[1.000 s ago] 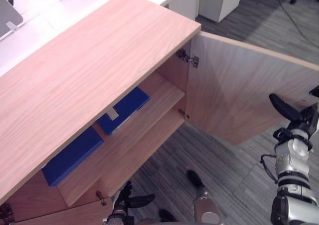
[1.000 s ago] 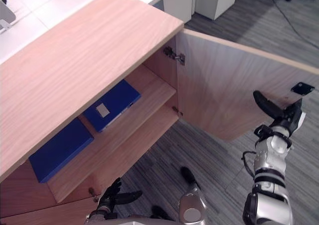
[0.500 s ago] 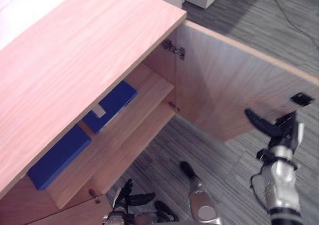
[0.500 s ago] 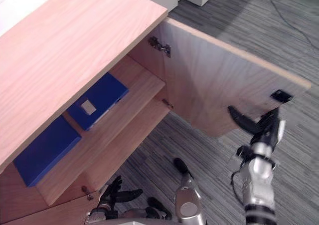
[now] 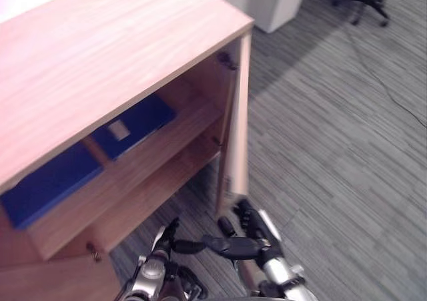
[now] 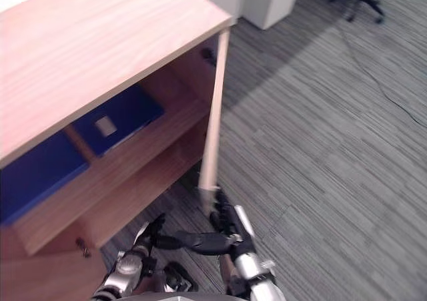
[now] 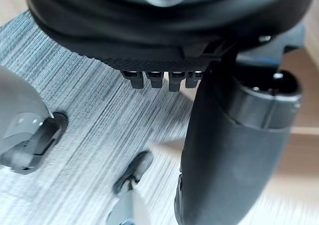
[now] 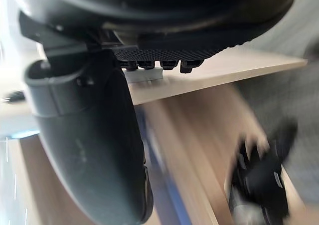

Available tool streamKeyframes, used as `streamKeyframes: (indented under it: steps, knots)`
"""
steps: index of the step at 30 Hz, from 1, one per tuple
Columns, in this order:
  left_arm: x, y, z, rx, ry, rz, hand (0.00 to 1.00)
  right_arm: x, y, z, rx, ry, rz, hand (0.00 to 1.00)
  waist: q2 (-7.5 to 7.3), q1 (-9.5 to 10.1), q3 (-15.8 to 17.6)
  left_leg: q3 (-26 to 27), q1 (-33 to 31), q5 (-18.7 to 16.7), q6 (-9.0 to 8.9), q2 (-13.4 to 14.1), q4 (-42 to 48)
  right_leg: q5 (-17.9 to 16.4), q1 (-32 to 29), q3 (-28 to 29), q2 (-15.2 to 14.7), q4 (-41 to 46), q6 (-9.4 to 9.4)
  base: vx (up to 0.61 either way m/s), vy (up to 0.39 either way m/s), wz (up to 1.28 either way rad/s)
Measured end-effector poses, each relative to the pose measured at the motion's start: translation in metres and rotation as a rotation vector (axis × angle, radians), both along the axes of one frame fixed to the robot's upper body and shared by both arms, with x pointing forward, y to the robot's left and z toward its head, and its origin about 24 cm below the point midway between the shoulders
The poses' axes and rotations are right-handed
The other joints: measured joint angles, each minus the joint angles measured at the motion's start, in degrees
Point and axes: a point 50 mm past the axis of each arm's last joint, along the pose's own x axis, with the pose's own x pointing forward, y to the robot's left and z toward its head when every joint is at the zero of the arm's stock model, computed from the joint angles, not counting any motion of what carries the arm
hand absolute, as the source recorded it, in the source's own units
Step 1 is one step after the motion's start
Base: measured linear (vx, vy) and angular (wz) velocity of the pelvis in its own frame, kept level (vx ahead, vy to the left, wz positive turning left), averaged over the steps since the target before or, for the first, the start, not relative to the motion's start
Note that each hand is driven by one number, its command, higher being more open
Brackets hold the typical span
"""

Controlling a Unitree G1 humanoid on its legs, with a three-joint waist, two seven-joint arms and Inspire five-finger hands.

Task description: Walk over to the cabinet, pick up the folder, carry it to the office cabinet, place the folder inside the office cabinet, then close the office cabinet door

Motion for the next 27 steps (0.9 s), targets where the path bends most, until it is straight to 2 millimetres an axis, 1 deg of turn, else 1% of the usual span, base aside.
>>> streamKeyframes:
  steps: [2,3,4,5,6,7,8,9,10,12,14,16,18,19,20,21,22,23,24,25,26,27]
  knots:
    - [-0.006,0.007,-0.003,0.024,0.021,0.019,1.0,0.025,0.007,0.023,-0.03,-0.146,0.046,1.0,0.07,1.67,0.2,-4.1,-1.8,0.9,0.05,-1.3,-0.6,-0.5,0.5,-4.0,-1.4,0.0,-0.46,-0.05,-0.025,1.01]
    - [-0.009,0.009,-0.004,0.03,0.032,0.027,1.0,0.034,0.011,0.031,-0.049,-0.203,0.077,1.0,0.08,2.39,0.2,-6.0,-2.7,1.7,0.16,-1.9,-1.0,-0.6,0.5,-5.8,-1.9,-0.2,-0.71,0.0,-0.033,1.22]
    - [-0.014,0.012,-0.006,0.036,0.045,0.039,1.0,0.048,0.016,0.04,-0.085,-0.269,0.095,1.0,0.14,3.08,0.1,-8.9,-4.0,2.7,0.16,-2.8,-1.9,-0.8,0.8,-8.7,-2.8,-0.7,-1.04,0.02,-0.033,1.09]
    - [-0.016,0.014,-0.006,0.04,0.05,0.048,1.0,0.056,0.018,0.042,-0.099,-0.287,0.097,1.0,0.15,3.63,0.1,-10.0,-4.4,3.3,0.22,-3.2,-2.3,-1.0,0.9,-10.1,-3.1,-0.7,-1.36,0.05,-0.055,1.2]
    - [-0.017,0.018,-0.005,0.031,0.043,0.09,1.0,0.076,0.018,0.044,-0.134,-0.305,0.065,1.0,0.19,5.07,0.1,-12.2,-5.0,4.3,0.11,-3.9,-3.2,-1.4,1.4,-12.4,-3.6,-0.8,-1.73,0.07,-0.054,1.08]
    - [-0.016,0.019,-0.003,0.017,0.023,0.131,1.0,0.098,0.011,0.041,-0.173,-0.29,-0.015,1.0,0.28,7.13,0.0,-14.2,-5.1,5.4,-0.01,-4.4,-4.1,-1.9,2.0,-14.6,-4.0,-0.8,-1.99,0.08,-0.045,0.99]
    - [-0.016,0.02,-0.002,0.01,0.014,0.145,1.0,0.109,0.005,0.04,-0.186,-0.273,-0.061,1.0,0.29,7.89,0.0,-15.1,-5.1,5.8,0.06,-4.7,-4.4,-2.0,2.5,-15.4,-4.1,-0.8,-2.0,0.09,-0.018,0.89]
    - [-0.016,0.023,-0.001,-0.004,-0.002,0.183,1.0,0.126,-0.009,0.035,-0.202,-0.232,-0.162,1.0,0.34,9.15,-0.1,-16.7,-5.2,6.8,0.58,-5.1,-5.1,-2.3,3.2,-17.3,-4.4,-0.8,-1.81,0.1,0.007,0.79]
    - [-0.019,0.025,-0.001,-0.021,-0.006,0.219,1.0,0.135,-0.02,0.028,-0.211,-0.185,-0.237,1.0,0.44,9.71,-0.1,-18.2,-5.2,7.0,0.53,-5.5,-5.4,-2.6,3.8,-18.7,-4.5,-0.8,-1.74,0.09,0.016,0.7]
    - [-0.021,0.03,-0.001,-0.027,-0.007,0.257,1.0,0.146,-0.03,0.023,-0.229,-0.144,-0.299,1.0,0.54,10.69,-0.2,-19.4,-5.2,7.6,0.62,-6.0,-6.0,-2.6,4.1,-19.9,-4.9,-0.8,-1.71,0.08,0.026,0.46]
    - [-0.024,0.031,-0.002,-0.037,-0.004,0.275,1.0,0.147,-0.034,0.012,-0.236,-0.092,-0.337,1.0,0.87,11.25,-0.3,-20.5,-5.2,8.5,0.65,-6.9,-7.2,-2.7,4.4,-21.0,-5.3,-0.8,-1.68,0.05,0.018,0.42]
    - [-0.03,0.03,-0.004,-0.057,0.002,0.306,1.0,0.148,-0.051,-0.003,-0.244,-0.014,-0.415,1.0,1.79,12.1,-0.9,-21.9,-5.3,9.1,1.08,-8.0,-7.7,-2.7,4.9,-22.2,-6.1,-0.6,-1.68,-0.01,0.057,0.39]
    - [-0.037,0.032,-0.007,-0.068,0.01,0.348,1.0,0.147,-0.058,-0.007,-0.242,0.009,-0.456,1.0,2.13,12.08,-1.1,-23.3,-5.4,9.4,1.34,-8.9,-8.1,-2.8,5.4,-23.5,-6.8,-0.5,-1.43,-0.04,0.051,0.36]
    - [-0.039,0.034,-0.007,-0.063,0.014,0.361,1.0,0.146,-0.061,-0.008,-0.242,0.015,-0.472,1.0,2.15,12.03,-1.3,-24.3,-5.8,9.6,1.36,-9.5,-8.2,-3.3,5.5,-24.2,-7.2,-0.2,-0.97,-0.05,0.054,0.78]
    - [-0.042,0.035,-0.008,-0.07,0.017,0.388,1.0,0.141,-0.073,-0.013,-0.253,0.03,-0.515,1.0,2.15,11.46,-1.4,-27.1,-6.5,10.1,1.59,-11.1,-8.2,-5.7,5.3,-25.1,-8.4,2.0,-0.25,-0.04,0.045,0.94]
    - [-0.043,0.035,-0.009,-0.07,0.019,0.395,1.0,0.138,-0.079,-0.017,-0.262,0.042,-0.529,1.0,2.27,11.2,-1.5,-28.6,-6.8,10.3,1.6,-11.6,-8.3,-6.6,5.3,-25.1,-8.7,3.0,-0.13,-0.06,0.066,1.23]
    - [-0.044,0.036,-0.009,-0.073,0.02,0.405,1.0,0.132,-0.088,-0.025,-0.278,0.066,-0.549,1.0,2.29,10.96,-1.5,-30.9,-6.9,10.8,1.25,-12.5,-8.8,-8.0,5.3,-24.1,-9.0,4.7,-0.4,-0.04,0.055,1.35]
    - [-0.049,0.039,-0.01,-0.072,0.026,0.417,1.0,0.118,-0.098,-0.04,-0.311,0.117,-0.555,1.0,2.06,11.34,-1.7,-34.1,-6.6,12.2,0.94,-13.6,-10.2,-9.8,5.4,-21.7,-9.2,6.6,-0.69,-0.02,0.041,1.32]
    - [-0.053,0.041,-0.01,-0.07,0.028,0.426,1.0,0.112,-0.099,-0.046,-0.316,0.141,-0.545,1.0,1.67,11.44,-2.0,-35.0,-6.6,12.8,0.72,-14.1,-10.9,-10.7,5.6,-21.4,-9.5,6.8,-0.58,0.0,-0.033,1.23]
    - [-0.061,0.045,-0.01,-0.07,0.028,0.454,1.0,0.102,-0.099,-0.056,-0.326,0.178,-0.516,1.0,0.89,11.97,-2.4,-37.0,-6.6,13.9,0.21,-15.0,-12.3,-12.6,6.1,-22.1,-10.0,6.6,-0.01,0.01,-0.08,0.79]
    - [-0.064,0.046,-0.01,-0.069,0.031,0.463,1.0,0.099,-0.098,-0.061,-0.334,0.192,-0.498,1.0,0.93,12.13,-2.5,-37.8,-6.6,14.5,0.01,-15.2,-13.0,-12.9,6.4,-22.9,-10.1,6.3,0.39,0.01,-0.139,0.92]
    - [-0.072,0.049,-0.011,-0.075,0.035,0.492,1.0,0.092,-0.094,-0.07,-0.357,0.226,-0.451,1.0,1.1,12.24,-3.0,-40.1,-6.6,16.0,-0.58,-15.3,-14.9,-13.0,7.0,-25.3,-10.0,5.7,0.38,0.01,-0.155,0.99]
